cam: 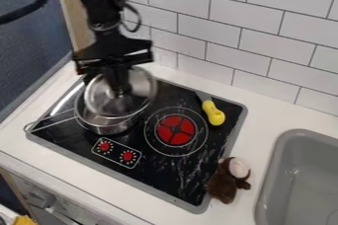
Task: Place the lid on on the cooking pot
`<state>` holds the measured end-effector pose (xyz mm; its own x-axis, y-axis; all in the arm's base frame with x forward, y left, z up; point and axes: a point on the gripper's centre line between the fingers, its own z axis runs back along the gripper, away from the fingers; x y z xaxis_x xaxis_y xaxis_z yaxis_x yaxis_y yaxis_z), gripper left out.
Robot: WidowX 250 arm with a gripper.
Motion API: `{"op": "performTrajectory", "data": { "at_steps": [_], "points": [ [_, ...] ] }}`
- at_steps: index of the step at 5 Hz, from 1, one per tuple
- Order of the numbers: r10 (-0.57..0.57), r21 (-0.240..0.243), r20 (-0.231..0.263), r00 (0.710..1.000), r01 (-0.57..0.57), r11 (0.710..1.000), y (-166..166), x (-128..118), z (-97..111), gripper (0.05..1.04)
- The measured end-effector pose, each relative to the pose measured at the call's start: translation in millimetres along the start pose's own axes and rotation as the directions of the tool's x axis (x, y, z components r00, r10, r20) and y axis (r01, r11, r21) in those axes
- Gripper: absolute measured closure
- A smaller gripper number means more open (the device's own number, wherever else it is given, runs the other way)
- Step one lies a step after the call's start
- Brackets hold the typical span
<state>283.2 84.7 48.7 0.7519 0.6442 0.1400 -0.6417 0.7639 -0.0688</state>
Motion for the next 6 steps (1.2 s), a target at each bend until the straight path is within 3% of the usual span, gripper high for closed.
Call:
{"op": "performTrajectory", "data": {
  "at_steps": [1, 5, 6],
  "points": [
    [0.018, 0.053, -0.038, 0.999, -0.016, 0.998, 9, -3, -17, 1.029],
    [0.029, 0.102, -0.06, 0.998, -0.023, 0.995, 7, 12, -30, 1.013],
    [0.034, 0.112, -0.067, 0.997, -0.026, 0.993, 5, 11, -30, 0.867]
  ]
}}
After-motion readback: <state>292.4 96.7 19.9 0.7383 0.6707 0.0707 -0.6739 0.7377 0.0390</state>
